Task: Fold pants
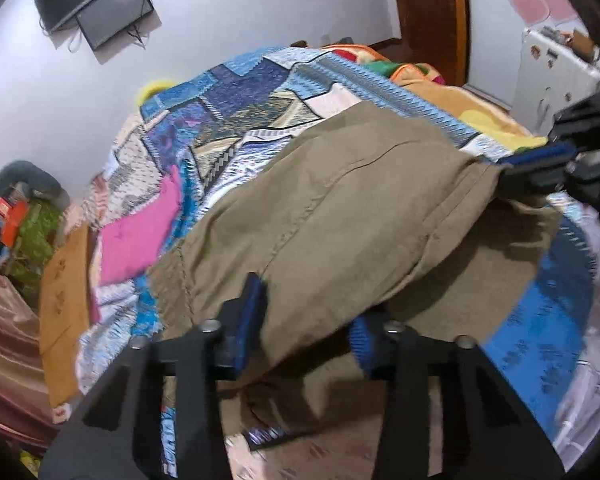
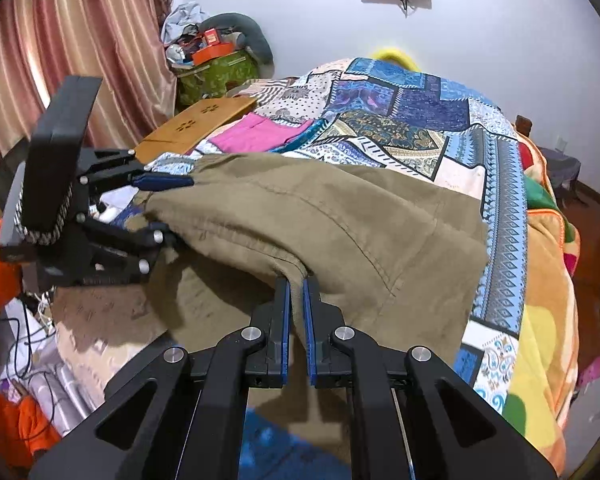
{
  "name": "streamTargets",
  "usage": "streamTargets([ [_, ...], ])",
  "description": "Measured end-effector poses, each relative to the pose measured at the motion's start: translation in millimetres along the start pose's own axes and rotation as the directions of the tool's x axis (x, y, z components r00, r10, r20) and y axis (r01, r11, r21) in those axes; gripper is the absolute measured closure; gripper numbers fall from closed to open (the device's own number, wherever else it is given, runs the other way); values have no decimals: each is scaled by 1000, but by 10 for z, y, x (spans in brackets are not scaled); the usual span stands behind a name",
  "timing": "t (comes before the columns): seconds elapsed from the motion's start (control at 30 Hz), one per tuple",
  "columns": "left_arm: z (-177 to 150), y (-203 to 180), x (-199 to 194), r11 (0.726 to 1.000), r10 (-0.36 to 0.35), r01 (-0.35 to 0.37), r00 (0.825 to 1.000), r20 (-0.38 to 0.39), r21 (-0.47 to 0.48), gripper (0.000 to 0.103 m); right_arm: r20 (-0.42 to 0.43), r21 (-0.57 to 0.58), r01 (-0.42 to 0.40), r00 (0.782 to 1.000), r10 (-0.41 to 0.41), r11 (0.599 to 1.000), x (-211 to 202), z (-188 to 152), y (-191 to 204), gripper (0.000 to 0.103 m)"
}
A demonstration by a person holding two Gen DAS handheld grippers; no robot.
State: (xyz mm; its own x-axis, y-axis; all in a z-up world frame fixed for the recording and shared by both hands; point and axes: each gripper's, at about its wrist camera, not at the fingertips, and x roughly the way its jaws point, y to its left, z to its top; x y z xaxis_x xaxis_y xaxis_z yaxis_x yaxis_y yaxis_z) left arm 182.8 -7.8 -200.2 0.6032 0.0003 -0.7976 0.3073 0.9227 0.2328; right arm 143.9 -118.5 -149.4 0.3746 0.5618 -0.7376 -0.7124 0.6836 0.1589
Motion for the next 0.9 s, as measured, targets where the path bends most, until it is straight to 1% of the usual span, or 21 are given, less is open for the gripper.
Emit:
streamTargets([
  [0.07, -18, -24, -62, 999, -43, 43, 999, -3, -19, 72, -4, -7, 9, 1000, -9, 1000, -34, -53, 57, 97],
  [0.2, -72, -130, -144, 996, -90, 90, 996, -7, -19, 74, -14, -4, 18, 1000, -18, 1000, -110, -139, 81, 97],
  [0.33, -112, -253, -179, 994, -108, 108, 994, -9, 0, 75, -23, 9, 28, 999, -28, 1000, -188, -230, 79, 97],
  [0.43, -160, -322, -119, 995, -102, 103, 994, -31, 8, 74, -37, 18, 41, 998, -41, 999, -185, -307, 82, 97],
  [0.5, -202, -318, -54, 994, -107, 107, 993, -54, -4, 70, -47, 17, 57, 997, -56, 998, -142, -362, 111, 97],
  [0.53, -219, -308, -33, 994, -109, 109, 992, -62, -15, 67, -62, 17, 65, 996, -64, 998, -90, -397, 122, 96],
  [0.57, -245, -285, -28, 994, -111, 110, 992, -64, -28, 63, -73, 18, 70, 995, -69, 997, -55, -423, 136, 93],
  [0.6, -272, -257, -42, 992, -119, 116, 991, -63, -49, 61, -79, 23, 74, 994, -72, 997, -25, -447, 142, 93],
  [0.67, -307, -197, -94, 988, -139, 134, 988, -62, -80, 51, -92, 40, 77, 993, -73, 996, 20, -490, 140, 91],
  [0.7, -329, -161, -142, 985, -148, 142, 987, -55, -96, 49, -98, 47, 73, 993, -68, 996, 16, -516, 148, 89],
  [0.77, -379, -66, -272, 980, -154, 149, 987, -33, -135, 40, -99, 57, 80, 992, -74, 995, -16, -534, 153, 87],
  [0.8, -402, -13, -351, 978, -148, 144, 989, -19, -154, 37, -97, 58, 88, 992, -82, 994, -41, -541, 167, 83],
  [0.83, -418, 38, -426, 976, -140, 138, 990, 1, -167, 29, -93, 54, 105, 991, -100, 993, -81, -537, 171, 81],
  [0.87, -437, 88, -496, 975, -128, 129, 992, 21, -181, 23, -85, 49, 115, 990, -111, 992, -120, -531, 174, 76],
  [0.9, -456, 158, -565, 973, -111, 116, 993, 40, -200, 21, -72, 47, 119, 991, -115, 992, -161, -527, 183, 72],
])
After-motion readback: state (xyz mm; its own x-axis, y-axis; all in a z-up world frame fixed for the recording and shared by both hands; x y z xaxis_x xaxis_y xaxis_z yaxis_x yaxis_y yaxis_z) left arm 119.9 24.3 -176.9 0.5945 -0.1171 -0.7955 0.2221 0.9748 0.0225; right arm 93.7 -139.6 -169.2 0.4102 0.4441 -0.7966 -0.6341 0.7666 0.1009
